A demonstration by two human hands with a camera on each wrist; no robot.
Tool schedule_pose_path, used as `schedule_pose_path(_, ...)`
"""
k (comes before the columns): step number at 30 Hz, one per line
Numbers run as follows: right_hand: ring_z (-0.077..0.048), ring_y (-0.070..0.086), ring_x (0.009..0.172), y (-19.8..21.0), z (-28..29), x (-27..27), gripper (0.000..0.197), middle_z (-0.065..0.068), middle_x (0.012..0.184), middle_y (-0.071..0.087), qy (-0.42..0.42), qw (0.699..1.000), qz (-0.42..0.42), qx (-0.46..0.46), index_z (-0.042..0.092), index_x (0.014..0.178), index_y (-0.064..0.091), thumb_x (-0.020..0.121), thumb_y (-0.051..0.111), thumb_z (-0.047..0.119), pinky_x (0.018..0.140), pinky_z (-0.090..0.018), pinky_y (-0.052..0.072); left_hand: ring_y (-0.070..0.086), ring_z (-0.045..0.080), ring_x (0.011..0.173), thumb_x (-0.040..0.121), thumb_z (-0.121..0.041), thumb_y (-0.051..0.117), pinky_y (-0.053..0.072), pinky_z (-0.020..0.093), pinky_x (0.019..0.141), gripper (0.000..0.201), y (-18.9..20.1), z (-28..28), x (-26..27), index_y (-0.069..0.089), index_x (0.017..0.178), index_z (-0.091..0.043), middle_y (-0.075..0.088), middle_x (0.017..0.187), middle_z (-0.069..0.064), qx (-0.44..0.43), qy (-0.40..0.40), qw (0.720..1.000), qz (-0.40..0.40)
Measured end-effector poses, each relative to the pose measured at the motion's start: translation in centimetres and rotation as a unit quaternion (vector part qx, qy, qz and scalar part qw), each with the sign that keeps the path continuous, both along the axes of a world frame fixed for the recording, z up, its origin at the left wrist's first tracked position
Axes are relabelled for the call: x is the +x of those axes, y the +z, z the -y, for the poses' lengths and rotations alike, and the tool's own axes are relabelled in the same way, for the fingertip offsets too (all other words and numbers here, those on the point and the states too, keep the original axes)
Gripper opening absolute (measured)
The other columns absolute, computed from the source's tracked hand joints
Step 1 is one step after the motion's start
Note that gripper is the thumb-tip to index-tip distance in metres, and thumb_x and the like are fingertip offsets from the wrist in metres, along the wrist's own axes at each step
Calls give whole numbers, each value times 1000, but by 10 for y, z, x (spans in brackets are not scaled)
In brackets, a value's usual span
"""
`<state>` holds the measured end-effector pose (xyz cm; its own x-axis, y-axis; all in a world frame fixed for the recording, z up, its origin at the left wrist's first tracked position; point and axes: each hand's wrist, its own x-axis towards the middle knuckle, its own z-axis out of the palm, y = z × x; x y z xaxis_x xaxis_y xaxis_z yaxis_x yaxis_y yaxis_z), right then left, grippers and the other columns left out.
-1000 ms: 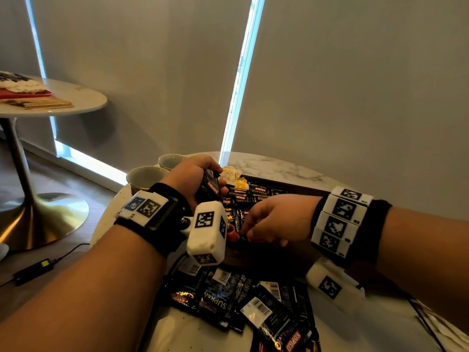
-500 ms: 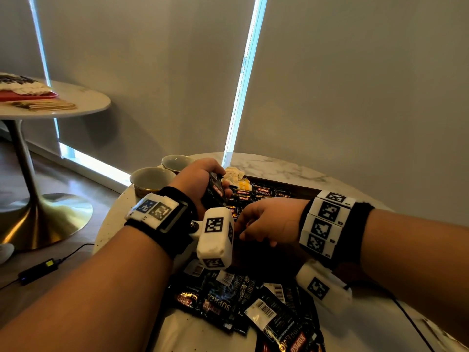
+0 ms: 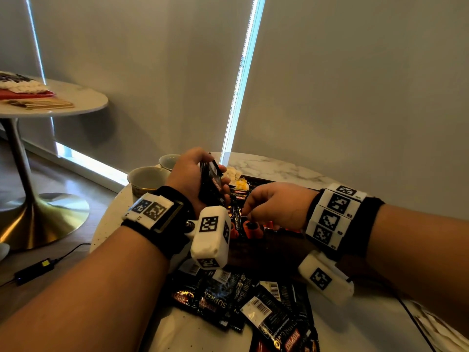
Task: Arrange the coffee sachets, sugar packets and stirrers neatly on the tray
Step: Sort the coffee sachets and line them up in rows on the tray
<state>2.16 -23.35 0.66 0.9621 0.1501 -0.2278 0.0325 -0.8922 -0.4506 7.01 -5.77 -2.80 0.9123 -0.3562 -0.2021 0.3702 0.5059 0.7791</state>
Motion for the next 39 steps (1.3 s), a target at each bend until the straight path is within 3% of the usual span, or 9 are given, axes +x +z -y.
schedule_pose_path(3,-8,66,78,7,5,-1,27,9,93,69,-17,997,65,39,34,109,67,85,76,27,73,-28,58,67,32,72,90,-18,39,59,40,65,37,2,2,0,60,115,0,65,90,21,-6,5,1000,21)
schedule_pose_path(7,-11,67,91,13,10,-6,54,7,104,65,-8,989,122,87,38,122,58,77,83,24,81,-33,61,72,30,57,96,-14,46,57,38,46,26,8,1,-3,60,113,1,72,72,19,68,0,997,40)
schedule_pose_path(12,-14,65,93,13,10,-12,69,6,108,59,4,979,167,118,40,131,50,74,86,23,81,-37,61,72,30,66,94,-20,55,58,37,60,37,7,0,-2,57,123,4,72,83,18,138,4,990,41)
schedule_pose_path(21,-18,64,69,8,7,-15,33,-5,83,68,43,969,207,125,51,96,66,82,79,24,71,-38,57,71,29,68,93,-20,59,57,39,68,32,7,0,-2,61,115,3,72,86,19,174,9,984,44)
schedule_pose_path(24,-17,60,73,6,8,-13,27,-4,88,65,43,964,229,129,49,93,70,82,79,26,71,-31,55,71,33,79,91,-20,61,58,45,79,38,6,0,0,61,121,4,71,96,21,186,19,982,43)
schedule_pose_path(27,-14,58,81,5,9,-12,20,1,92,62,48,960,247,125,45,91,73,84,77,27,73,-29,53,71,29,65,93,-19,59,58,39,64,32,6,0,0,62,114,5,72,82,18,195,22,980,43)
schedule_pose_path(33,-9,58,86,2,10,-11,12,9,97,63,18,945,286,159,38,85,77,85,76,26,77,-27,52,69,31,69,95,-19,58,57,43,76,29,7,0,0,62,110,5,71,87,20,233,6,971,46)
schedule_pose_path(37,-7,58,87,2,10,-10,13,10,95,63,17,943,290,162,38,85,78,84,76,25,74,-20,51,69,36,86,95,-20,57,53,52,97,32,8,0,0,63,114,4,71,107,25,249,-5,967,49)
schedule_pose_path(39,-4,57,88,2,9,-10,13,11,95,63,16,942,290,166,37,85,78,84,76,24,72,-15,50,69,35,82,95,-21,57,54,50,94,33,8,-1,1,62,116,4,70,106,25,250,-9,967,51)
